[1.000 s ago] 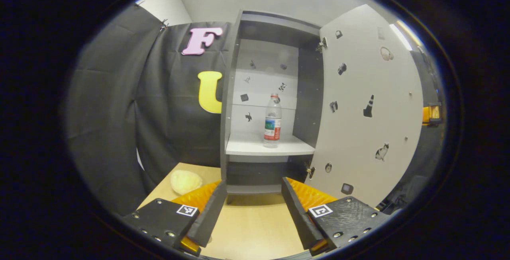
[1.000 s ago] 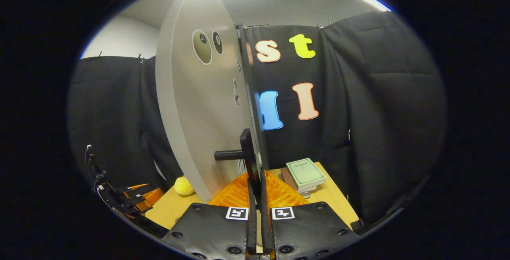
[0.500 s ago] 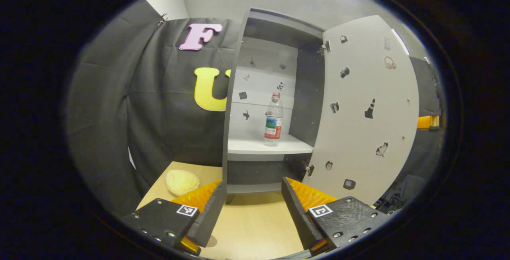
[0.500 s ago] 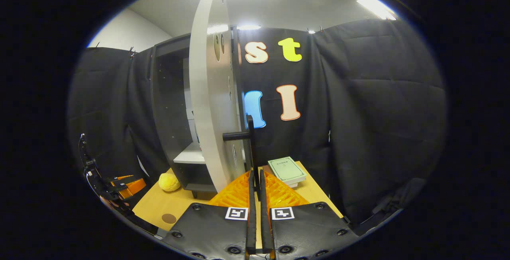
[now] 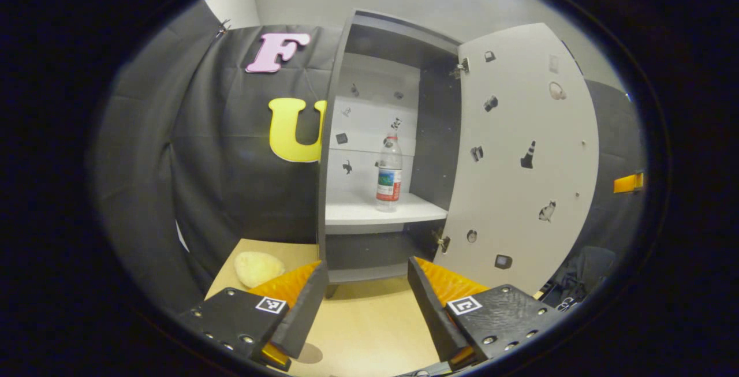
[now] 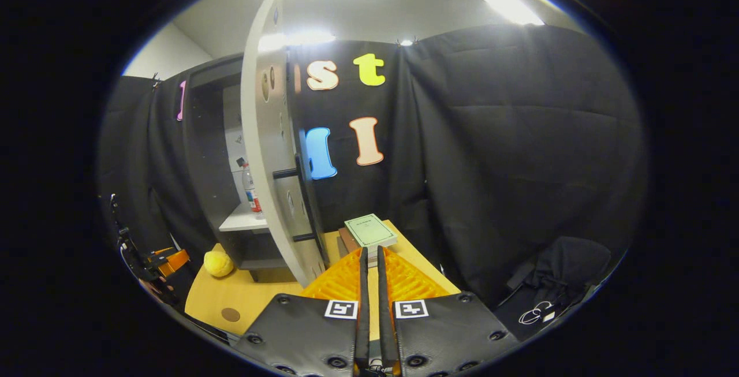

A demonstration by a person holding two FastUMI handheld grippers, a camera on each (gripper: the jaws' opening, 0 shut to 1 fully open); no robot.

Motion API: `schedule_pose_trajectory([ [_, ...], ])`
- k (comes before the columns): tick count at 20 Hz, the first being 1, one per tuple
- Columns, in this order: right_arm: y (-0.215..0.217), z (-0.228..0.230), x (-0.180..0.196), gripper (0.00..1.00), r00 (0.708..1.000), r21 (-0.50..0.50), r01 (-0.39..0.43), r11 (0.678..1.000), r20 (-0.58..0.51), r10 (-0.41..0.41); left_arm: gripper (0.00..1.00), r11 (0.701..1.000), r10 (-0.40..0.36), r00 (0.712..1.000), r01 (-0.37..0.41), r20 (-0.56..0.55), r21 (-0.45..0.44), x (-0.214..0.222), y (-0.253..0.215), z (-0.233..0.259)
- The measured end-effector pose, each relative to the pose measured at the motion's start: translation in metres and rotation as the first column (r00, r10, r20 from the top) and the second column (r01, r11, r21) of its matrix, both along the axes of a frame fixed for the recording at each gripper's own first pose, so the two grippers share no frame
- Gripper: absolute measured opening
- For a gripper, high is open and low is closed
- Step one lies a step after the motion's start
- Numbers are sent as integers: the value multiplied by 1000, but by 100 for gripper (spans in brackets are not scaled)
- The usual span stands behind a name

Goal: Open the cabinet door with the right hand, grasp the bottle in the cabinet with the left hand and place it on the coaster, then close the cabinet door with the right hand.

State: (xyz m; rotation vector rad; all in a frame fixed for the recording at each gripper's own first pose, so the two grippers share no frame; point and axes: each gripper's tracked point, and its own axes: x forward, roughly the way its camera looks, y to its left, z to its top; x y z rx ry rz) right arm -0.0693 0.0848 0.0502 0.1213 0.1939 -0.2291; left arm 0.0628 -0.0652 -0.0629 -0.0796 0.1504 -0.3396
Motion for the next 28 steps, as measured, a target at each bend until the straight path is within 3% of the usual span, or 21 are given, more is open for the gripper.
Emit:
schedule_pose_trajectory([
  [1,-6,4,3,12,1000,-4,2,1000,9,-2,83,1000,-5,1000,5,4,-26,2,-5,4],
  [2,-17,7,7,21,1000,-28,20,999,11,-20,86,999,-6,1000,6,9,-35,5,-7,6],
  [4,-46,17,11,22,997,-91,76,993,17,-75,85,1000,4,1000,-3,26,-30,13,-7,14],
  [6,-61,25,21,32,996,-99,87,991,31,-84,82,999,21,998,-20,53,-25,26,-8,24],
  [7,-67,27,30,50,996,-84,85,993,37,-82,85,999,30,997,-29,64,-24,31,-9,30],
  [9,-76,29,50,71,996,-64,68,996,61,-64,85,999,47,995,-46,90,-16,46,-13,42],
  [10,-82,28,62,70,996,-62,62,996,72,-58,86,998,55,993,-54,104,-14,56,-16,49],
  [11,-86,27,74,75,996,-61,52,997,77,-47,82,998,61,992,-60,114,-13,66,-21,54],
  [12,-91,22,86,80,996,-58,51,997,73,-47,85,998,62,991,-61,118,-14,77,-27,58],
  [14,-94,18,110,80,997,-40,31,999,78,-28,82,998,61,991,-60,122,-13,99,-41,64],
  [15,-93,18,123,87,997,-27,12,1000,82,-10,85,998,61,990,-60,129,-12,110,-47,70],
  [17,-97,22,145,87,993,-9,-16,1000,120,17,82,999,46,989,-43,140,-25,130,-62,80],
  [19,-96,26,168,87,988,21,-52,998,144,48,86,999,33,986,-28,165,-33,149,-77,94],
  [22,-92,22,196,87,984,52,-108,993,146,99,82,999,37,981,-37,189,0,182,-90,103],
  [23,-93,18,203,82,984,46,-117,992,138,110,82,999,32,981,-36,192,13,194,-96,104],
  [24,-93,16,211,83,984,36,-123,992,133,117,82,999,16,982,-21,190,25,204,-104,104],
  [25,-91,14,220,92,982,28,-135,990,134,130,85,999,3,982,-10,189,33,215,-110,103],
  [28,-81,5,237,95,977,34,-175,984,127,170,85,999,-6,983,-3,186,49,246,-123,102],
])
